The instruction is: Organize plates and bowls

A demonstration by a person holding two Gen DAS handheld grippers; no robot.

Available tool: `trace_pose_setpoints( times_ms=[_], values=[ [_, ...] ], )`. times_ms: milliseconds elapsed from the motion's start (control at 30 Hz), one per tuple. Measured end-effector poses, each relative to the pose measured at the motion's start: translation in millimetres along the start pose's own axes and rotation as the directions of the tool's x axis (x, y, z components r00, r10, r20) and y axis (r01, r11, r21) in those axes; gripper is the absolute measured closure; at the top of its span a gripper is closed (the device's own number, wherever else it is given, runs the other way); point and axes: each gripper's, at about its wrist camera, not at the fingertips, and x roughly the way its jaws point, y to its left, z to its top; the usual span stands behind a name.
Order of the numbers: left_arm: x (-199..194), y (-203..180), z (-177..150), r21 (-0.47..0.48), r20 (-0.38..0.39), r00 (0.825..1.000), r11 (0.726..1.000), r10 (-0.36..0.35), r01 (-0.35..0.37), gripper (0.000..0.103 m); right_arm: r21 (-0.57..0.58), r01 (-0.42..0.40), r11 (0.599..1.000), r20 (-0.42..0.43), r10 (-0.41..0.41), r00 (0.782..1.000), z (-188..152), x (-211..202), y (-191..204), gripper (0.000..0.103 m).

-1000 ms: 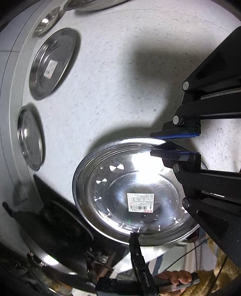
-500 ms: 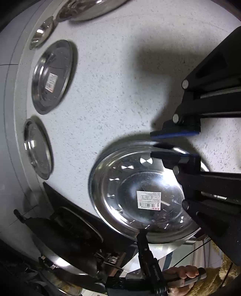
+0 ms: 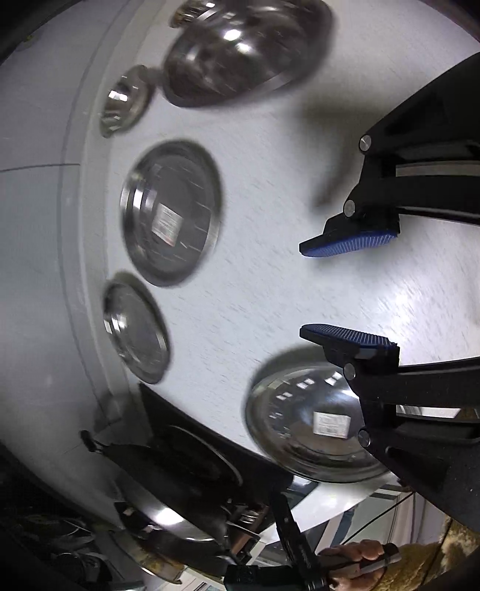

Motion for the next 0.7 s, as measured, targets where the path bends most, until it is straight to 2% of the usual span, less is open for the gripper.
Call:
trace_pose_setpoints(
  times_ms=[67, 133, 200, 267, 367, 433, 500, 633, 667, 700],
  values=[
    [10.6, -16.8, 12.1, 0.006, 0.001, 0.999, 0.999, -0.039, 0.039, 0.094, -0.011, 0.007, 1.0, 0.016, -0.007, 1.0, 13.3, -2.9, -7.2, 0.063],
    [26.2, -30.3, 27.1, -0.009, -0.014, 0.999, 0.999, -0.033, 0.033, 0.094, -0.024, 0.0, 1.0, 0.023, 0.001, 1.0, 28.5, -1.6, -13.1, 0.062],
    [45.9, -42.6, 43.0, -0.031, -0.045, 0.997, 0.998, -0.064, 0.063, 0.093, -0.043, -0.008, 0.999, 0.033, 0.009, 0.999, 46.3, 2.1, -17.0, 0.061],
    [62.9, -53.7, 52.4, -0.028, -0.073, 0.996, 0.998, -0.058, 0.056, 0.093, -0.035, -0.026, 0.999, 0.039, 0.027, 0.999, 65.6, 9.6, -24.8, 0.057],
    [93.5, -65.4, 71.2, -0.046, -0.101, 0.994, 0.998, -0.041, 0.037, 0.093, -0.041, -0.006, 0.999, 0.072, 0.009, 0.997, 92.0, 20.2, -38.2, 0.057],
    [109.0, -64.5, 81.4, -0.067, -0.103, 0.995, 0.998, -0.016, 0.009, 0.093, -0.046, -0.019, 0.999, 0.066, 0.022, 0.998, 110.8, 27.8, -44.2, 0.056],
    [118.7, -56.9, 93.1, -0.077, -0.097, 0.994, 0.995, 0.051, -0.058, 0.093, -0.06, -0.03, 0.998, 0.067, 0.034, 0.997, 134.2, 38.9, -44.9, 0.056],
    [135.6, -30.0, 123.9, -0.12, -0.1, 0.981, 0.977, 0.166, -0.178, 0.093, -0.066, -0.121, 0.99, 0.035, 0.123, 0.992, 170.5, 67.8, -37.4, 0.052],
    [139.8, -21.9, 132.1, -0.118, -0.104, 0.974, 0.97, 0.199, -0.211, 0.09, -0.06, -0.134, 0.989, 0.024, 0.136, 0.99, 180.0, 78.8, -34.5, 0.051],
    [142.7, -16.3, 136.6, -0.116, -0.106, 0.969, 0.965, 0.224, -0.236, 0.078, -0.059, -0.147, 0.987, 0.01, 0.148, 0.989, 185.3, 87.8, -31.9, 0.051]
  ],
)
